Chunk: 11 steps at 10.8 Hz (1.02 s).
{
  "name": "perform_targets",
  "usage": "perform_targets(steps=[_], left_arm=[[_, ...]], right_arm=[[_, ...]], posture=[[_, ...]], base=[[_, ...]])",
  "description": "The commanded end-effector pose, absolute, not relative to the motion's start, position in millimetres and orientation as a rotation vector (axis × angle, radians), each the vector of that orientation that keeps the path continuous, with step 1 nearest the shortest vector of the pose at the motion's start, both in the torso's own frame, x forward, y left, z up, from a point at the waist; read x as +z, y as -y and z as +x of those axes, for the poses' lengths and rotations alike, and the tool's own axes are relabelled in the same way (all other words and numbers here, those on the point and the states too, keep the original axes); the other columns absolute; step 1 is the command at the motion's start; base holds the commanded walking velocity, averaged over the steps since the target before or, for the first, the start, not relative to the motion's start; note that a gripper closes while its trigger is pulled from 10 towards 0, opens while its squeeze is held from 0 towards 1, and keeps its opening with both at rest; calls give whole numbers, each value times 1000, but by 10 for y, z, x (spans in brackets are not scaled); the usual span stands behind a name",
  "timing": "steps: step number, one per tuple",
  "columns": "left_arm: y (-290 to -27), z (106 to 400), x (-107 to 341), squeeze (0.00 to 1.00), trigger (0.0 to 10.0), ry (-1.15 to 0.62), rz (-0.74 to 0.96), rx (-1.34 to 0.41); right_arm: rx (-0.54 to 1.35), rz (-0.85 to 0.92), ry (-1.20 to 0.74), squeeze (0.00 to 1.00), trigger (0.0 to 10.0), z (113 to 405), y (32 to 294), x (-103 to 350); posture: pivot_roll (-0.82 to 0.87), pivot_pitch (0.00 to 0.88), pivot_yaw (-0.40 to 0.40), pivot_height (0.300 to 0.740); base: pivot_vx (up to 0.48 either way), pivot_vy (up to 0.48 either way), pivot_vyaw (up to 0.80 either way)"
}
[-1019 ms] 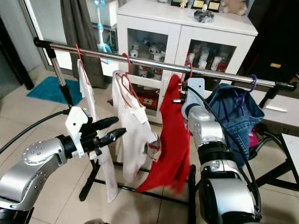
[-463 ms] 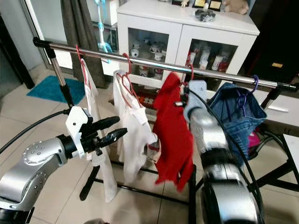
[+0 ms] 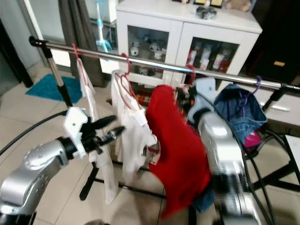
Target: Hang hanger
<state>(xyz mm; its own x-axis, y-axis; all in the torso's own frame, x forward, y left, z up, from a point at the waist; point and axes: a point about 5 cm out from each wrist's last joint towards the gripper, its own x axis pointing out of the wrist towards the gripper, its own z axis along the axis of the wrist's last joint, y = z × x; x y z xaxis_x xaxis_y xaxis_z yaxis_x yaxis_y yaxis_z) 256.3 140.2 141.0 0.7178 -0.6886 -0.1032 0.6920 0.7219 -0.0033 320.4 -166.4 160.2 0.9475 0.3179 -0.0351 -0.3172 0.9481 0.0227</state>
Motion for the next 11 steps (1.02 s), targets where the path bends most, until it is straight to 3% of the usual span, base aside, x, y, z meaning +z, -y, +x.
perform_targets(steps=[1, 6, 11], left_arm=[[-1432, 2565, 1426, 0, 10000, -85, 42, -724], [-1593, 2456, 1312, 0, 10000, -117, -4, -548], [-1511, 2405, 1360, 0, 10000, -77, -43, -567]], right_arm=[[387, 44, -10, 1000, 10000, 3127, 1609, 1674], [402, 207, 6, 1000, 10000, 2626, 1375, 1498], [324, 178, -5, 1000, 10000, 2508, 1442, 1493]], posture=[[53, 0, -35, 740], [56, 0, -47, 740], [10, 0, -16, 740]], base=[[0, 0, 0], [0, 0, 0], [0, 0, 0]])
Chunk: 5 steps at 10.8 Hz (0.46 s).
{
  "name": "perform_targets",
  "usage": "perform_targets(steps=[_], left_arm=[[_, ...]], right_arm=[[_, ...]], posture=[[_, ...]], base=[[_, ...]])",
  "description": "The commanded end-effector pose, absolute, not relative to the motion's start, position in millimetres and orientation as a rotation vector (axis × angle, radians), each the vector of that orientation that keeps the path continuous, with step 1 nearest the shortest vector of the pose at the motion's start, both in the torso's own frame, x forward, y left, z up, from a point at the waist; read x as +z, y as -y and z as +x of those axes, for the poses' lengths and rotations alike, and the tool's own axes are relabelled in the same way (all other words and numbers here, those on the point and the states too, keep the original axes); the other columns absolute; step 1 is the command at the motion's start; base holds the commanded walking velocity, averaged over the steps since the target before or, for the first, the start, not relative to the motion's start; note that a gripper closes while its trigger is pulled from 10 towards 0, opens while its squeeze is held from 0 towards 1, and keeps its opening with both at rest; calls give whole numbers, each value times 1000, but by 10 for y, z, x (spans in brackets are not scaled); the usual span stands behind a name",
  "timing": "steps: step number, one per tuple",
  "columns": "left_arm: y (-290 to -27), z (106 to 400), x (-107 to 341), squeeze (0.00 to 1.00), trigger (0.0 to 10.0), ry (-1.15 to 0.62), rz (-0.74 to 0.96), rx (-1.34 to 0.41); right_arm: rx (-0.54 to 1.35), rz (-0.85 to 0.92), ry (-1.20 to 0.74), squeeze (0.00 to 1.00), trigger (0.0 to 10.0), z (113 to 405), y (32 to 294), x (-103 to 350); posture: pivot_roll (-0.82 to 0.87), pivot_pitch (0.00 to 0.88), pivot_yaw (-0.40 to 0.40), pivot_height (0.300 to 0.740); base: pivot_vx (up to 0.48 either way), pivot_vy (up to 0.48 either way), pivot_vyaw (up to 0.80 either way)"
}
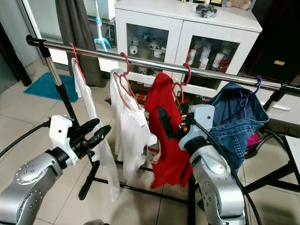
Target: Hang hanger
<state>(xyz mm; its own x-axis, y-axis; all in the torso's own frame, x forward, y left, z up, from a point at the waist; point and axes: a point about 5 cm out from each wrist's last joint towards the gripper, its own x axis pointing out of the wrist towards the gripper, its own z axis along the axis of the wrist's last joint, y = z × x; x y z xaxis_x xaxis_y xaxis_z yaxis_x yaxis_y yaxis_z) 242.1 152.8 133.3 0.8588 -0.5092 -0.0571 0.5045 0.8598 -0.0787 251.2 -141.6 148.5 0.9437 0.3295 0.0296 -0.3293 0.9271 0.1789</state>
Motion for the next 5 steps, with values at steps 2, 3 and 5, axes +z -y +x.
perform_targets(steps=[2, 3, 5], left_arm=[[-1654, 2529, 1380, 753, 10000, -2, -53, -367], [-1743, 2575, 1373, 1000, 10000, 42, -34, -230], [-1773, 2535, 1305, 1000, 10000, 7, -51, -184]], right_arm=[[285, 157, 4, 1000, 10000, 2480, 1481, 1450], [242, 159, -16, 1000, 10000, 2480, 1547, 1378], [199, 171, -30, 1000, 10000, 2465, 1570, 1281]], posture=[[15, 0, -14, 740], [40, 0, -36, 740], [76, 0, -49, 740]], base=[[0, 0, 0], [0, 0, 0], [0, 0, 0]])
